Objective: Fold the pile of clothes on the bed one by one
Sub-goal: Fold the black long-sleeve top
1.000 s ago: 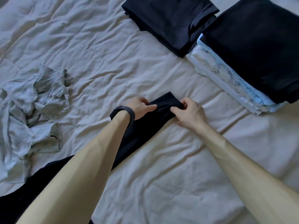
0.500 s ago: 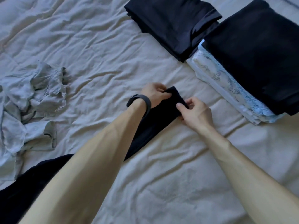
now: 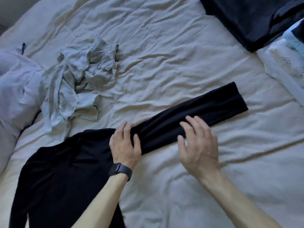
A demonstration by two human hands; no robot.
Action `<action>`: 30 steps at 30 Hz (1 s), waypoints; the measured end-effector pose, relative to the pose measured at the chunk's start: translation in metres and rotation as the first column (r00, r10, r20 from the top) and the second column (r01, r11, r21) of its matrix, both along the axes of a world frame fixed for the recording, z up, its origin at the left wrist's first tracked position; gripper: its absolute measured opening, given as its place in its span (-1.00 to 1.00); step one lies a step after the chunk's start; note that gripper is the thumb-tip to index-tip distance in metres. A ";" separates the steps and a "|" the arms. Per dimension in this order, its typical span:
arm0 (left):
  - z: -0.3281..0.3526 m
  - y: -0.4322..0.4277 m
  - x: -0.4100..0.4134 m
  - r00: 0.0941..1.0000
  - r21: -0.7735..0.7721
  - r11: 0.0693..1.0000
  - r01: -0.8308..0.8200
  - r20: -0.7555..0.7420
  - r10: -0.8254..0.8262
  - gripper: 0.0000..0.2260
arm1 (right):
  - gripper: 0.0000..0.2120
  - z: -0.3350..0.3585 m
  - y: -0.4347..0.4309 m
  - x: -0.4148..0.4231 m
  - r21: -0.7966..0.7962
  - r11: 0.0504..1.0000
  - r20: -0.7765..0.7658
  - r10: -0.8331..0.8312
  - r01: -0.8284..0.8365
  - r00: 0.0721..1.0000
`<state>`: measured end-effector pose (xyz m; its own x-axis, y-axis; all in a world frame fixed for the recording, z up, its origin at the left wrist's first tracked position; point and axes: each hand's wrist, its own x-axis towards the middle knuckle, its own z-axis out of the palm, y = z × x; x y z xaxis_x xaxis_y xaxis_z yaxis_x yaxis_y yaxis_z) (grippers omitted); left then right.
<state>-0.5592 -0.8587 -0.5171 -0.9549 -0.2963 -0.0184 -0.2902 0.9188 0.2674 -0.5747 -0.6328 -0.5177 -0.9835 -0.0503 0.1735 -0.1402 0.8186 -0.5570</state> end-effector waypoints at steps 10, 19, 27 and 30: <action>0.011 -0.121 -0.037 0.901 -0.203 0.960 0.195 0.423 -0.094 -0.80 | -0.65 -0.032 -0.060 -0.062 0.335 0.936 0.201 0.037 -0.104 0.979; 0.000 -0.127 -0.048 0.979 -0.074 0.996 -0.050 0.196 0.063 -0.86 | -0.84 -0.022 -0.031 -0.117 0.428 0.896 0.137 0.064 -0.118 0.989; -0.023 -0.095 0.026 0.994 -0.060 0.992 0.108 -0.012 -0.109 -0.54 | -0.53 -0.021 -0.100 -0.030 0.295 0.943 0.029 0.153 -0.155 0.988; -0.032 -0.088 0.039 0.957 -0.015 0.993 0.114 0.269 -0.106 -0.36 | -0.47 -0.036 -0.124 -0.005 0.353 0.846 0.201 0.347 -0.398 0.916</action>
<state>-0.5197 -0.9463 -0.5493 -0.9432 -0.1937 -0.2699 -0.2437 0.9556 0.1656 -0.5795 -0.7571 -0.5538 -0.8891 -0.4543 -0.0565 -0.4283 0.8690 -0.2477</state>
